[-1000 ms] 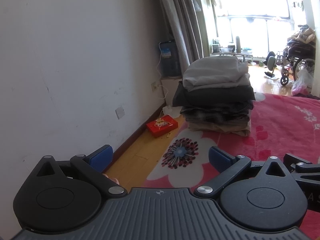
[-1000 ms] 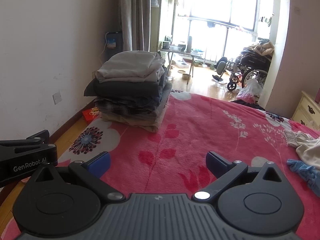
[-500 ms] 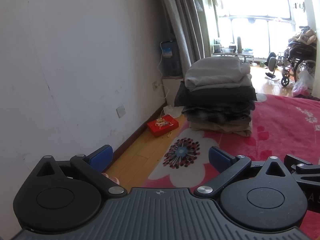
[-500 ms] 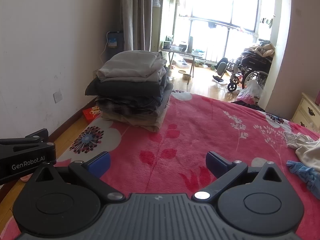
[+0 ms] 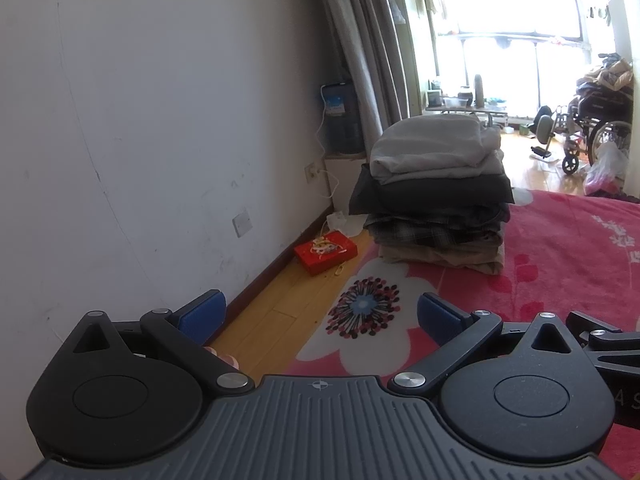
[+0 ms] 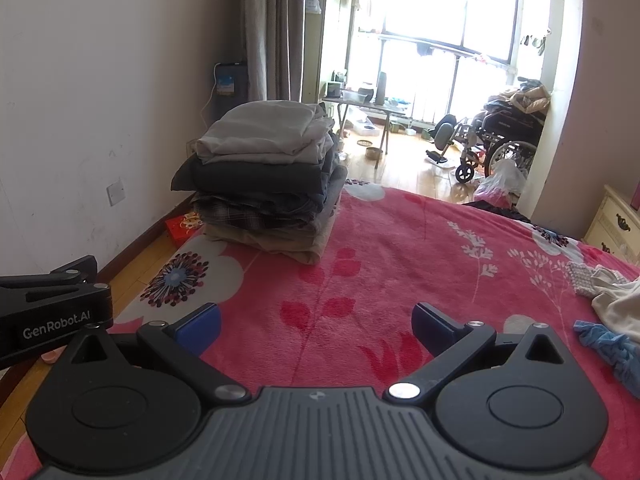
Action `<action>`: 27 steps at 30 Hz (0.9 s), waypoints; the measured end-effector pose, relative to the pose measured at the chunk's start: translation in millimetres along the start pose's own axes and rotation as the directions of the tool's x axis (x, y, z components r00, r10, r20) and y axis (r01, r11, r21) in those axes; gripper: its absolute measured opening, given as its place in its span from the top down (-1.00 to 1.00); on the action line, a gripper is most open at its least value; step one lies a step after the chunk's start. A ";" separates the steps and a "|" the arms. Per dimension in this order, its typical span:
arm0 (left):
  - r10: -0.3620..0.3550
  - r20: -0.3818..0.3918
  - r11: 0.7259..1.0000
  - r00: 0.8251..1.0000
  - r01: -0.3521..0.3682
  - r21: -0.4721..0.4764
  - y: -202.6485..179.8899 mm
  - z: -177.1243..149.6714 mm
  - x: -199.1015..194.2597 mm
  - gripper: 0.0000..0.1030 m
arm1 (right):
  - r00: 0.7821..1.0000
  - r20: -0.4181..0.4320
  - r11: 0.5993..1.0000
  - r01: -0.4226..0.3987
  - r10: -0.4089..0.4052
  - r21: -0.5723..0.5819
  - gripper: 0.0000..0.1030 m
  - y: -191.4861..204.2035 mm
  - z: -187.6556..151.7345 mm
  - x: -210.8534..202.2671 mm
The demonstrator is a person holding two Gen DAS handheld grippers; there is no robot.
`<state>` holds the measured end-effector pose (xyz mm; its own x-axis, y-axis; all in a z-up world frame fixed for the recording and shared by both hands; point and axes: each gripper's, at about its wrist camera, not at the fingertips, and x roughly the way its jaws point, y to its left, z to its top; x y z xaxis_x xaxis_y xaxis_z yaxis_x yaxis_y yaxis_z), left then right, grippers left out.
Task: Fold clothes
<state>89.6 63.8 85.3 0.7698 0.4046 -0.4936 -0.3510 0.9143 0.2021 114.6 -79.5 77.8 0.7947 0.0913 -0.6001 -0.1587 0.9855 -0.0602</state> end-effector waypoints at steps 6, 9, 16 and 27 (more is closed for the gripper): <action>0.001 -0.002 1.000 1.000 -0.001 -0.002 0.3 -0.3 0.1 -1.00 | 1.000 -0.003 1.000 -0.002 0.002 0.001 -1.00 0.4 0.1 0.9; 0.001 -0.001 1.000 1.000 -0.001 -0.001 0.6 0.3 0.4 -0.99 | 1.000 -0.004 1.000 -0.002 0.002 0.001 -1.00 1.1 -0.7 1.4; 0.003 -0.002 1.000 1.000 -0.003 -0.004 1.9 0.6 1.9 -1.00 | 1.000 -0.005 1.000 -0.004 0.004 -0.001 -1.00 2.0 -1.5 1.0; 0.006 0.003 1.000 1.000 -0.006 -0.006 3.1 -0.1 1.4 -0.99 | 1.000 -0.004 1.000 -0.005 0.005 0.001 -1.00 3.5 -1.4 1.2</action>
<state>89.6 67.2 85.2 0.7691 0.4101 -0.4902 -0.3586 0.9118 0.2001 114.2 -76.2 75.7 0.7915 0.0952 -0.6037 -0.1620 0.9851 -0.0570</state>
